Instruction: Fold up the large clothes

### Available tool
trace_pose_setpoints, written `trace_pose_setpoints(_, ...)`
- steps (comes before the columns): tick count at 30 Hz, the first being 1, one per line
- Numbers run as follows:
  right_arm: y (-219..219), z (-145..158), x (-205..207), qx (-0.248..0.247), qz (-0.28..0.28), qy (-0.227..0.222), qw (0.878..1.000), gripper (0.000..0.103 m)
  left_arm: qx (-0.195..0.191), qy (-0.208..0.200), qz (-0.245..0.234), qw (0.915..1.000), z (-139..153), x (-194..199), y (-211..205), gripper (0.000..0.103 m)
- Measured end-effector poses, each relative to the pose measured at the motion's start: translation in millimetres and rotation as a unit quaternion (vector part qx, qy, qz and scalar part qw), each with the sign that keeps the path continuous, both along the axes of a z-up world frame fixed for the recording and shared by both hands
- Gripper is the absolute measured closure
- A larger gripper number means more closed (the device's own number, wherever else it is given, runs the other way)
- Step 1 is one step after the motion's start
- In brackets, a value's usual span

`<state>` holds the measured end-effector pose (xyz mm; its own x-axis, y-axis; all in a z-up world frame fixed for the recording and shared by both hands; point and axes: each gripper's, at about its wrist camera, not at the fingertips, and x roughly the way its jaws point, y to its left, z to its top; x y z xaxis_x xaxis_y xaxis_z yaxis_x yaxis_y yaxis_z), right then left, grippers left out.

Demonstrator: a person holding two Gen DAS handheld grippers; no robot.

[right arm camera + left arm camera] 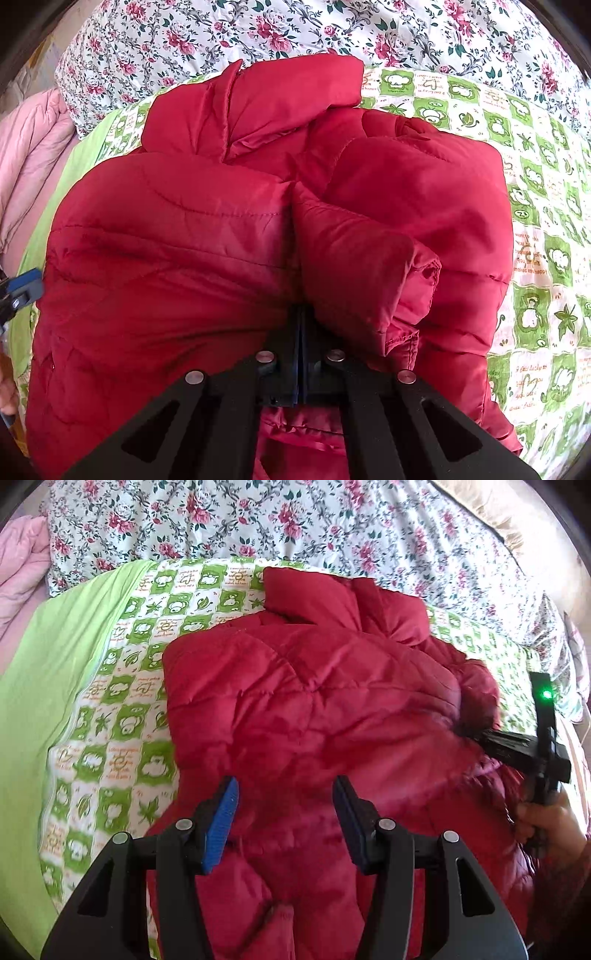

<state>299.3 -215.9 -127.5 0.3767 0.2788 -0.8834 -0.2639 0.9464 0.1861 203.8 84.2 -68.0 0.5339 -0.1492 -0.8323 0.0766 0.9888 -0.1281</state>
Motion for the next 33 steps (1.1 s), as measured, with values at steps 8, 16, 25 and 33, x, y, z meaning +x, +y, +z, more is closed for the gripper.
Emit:
trace_pose_setpoints(8,-11.1,26.3,-13.1,0.024,-0.014,-0.012,1.0,0.099,-0.014,-0.017,-0.005,0.9997,13.7,-28.0,-1.2,0.051)
trace_pose_setpoints(16,-26.1,59.9,-49.6,0.038,-0.005,-0.03,0.999,0.095,-0.025,-0.015,-0.006,0.9995,12.3,-44.7,-2.8,0.051)
trace_pose_setpoints(25,-50.6,69.1,-92.1,0.047,-0.007,-0.026,0.999,0.092,-0.039,-0.015,-0.012,0.999,10.8,-66.8,2.3,0.051)
trace_pose_setpoints(33,-62.9,77.8,-137.7,0.047,0.005,-0.023,0.999,0.06,-0.045,-0.013,-0.007,0.9989,4.0,-102.6,20.8,0.051)
